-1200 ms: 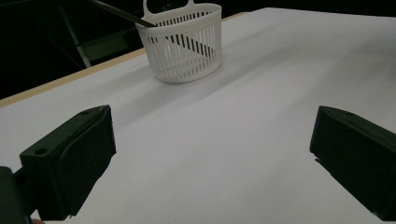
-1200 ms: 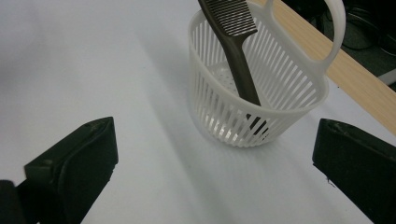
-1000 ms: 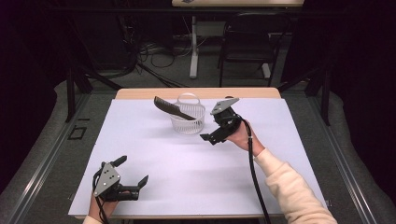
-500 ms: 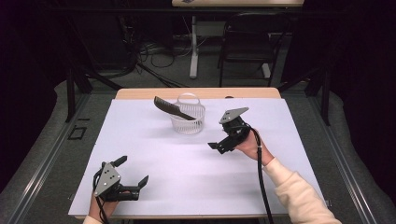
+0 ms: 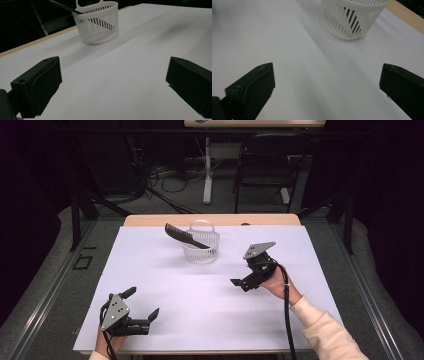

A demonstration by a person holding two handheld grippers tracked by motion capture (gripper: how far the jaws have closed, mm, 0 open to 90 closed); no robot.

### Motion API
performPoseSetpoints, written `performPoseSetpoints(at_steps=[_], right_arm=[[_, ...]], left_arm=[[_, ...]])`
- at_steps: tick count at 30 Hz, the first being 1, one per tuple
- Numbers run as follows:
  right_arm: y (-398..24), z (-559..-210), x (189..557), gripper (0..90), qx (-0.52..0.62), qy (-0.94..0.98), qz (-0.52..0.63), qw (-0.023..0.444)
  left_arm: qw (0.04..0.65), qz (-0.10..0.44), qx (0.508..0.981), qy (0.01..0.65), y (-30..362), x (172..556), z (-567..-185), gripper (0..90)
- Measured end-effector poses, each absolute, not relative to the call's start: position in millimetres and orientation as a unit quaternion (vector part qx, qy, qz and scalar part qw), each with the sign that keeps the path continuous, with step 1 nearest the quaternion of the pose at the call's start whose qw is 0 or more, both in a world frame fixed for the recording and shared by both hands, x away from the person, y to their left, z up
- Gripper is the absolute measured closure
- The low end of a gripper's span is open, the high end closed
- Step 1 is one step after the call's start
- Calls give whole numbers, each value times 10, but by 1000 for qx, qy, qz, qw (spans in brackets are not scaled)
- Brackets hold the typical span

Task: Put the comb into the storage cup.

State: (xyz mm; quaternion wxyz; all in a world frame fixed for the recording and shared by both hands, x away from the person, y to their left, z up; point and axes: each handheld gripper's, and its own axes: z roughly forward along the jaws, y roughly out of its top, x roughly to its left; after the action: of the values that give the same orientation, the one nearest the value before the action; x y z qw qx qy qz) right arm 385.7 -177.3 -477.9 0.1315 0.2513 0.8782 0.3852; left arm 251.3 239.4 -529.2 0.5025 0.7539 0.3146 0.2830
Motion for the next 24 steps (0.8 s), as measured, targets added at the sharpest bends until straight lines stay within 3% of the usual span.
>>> performPoseSetpoints(at_steps=[24], right_arm=[[-2129,-4900,3478,0,271,871,386,139]], left_arm=[[502,283,754,315,2388,2515,-5295,1]])
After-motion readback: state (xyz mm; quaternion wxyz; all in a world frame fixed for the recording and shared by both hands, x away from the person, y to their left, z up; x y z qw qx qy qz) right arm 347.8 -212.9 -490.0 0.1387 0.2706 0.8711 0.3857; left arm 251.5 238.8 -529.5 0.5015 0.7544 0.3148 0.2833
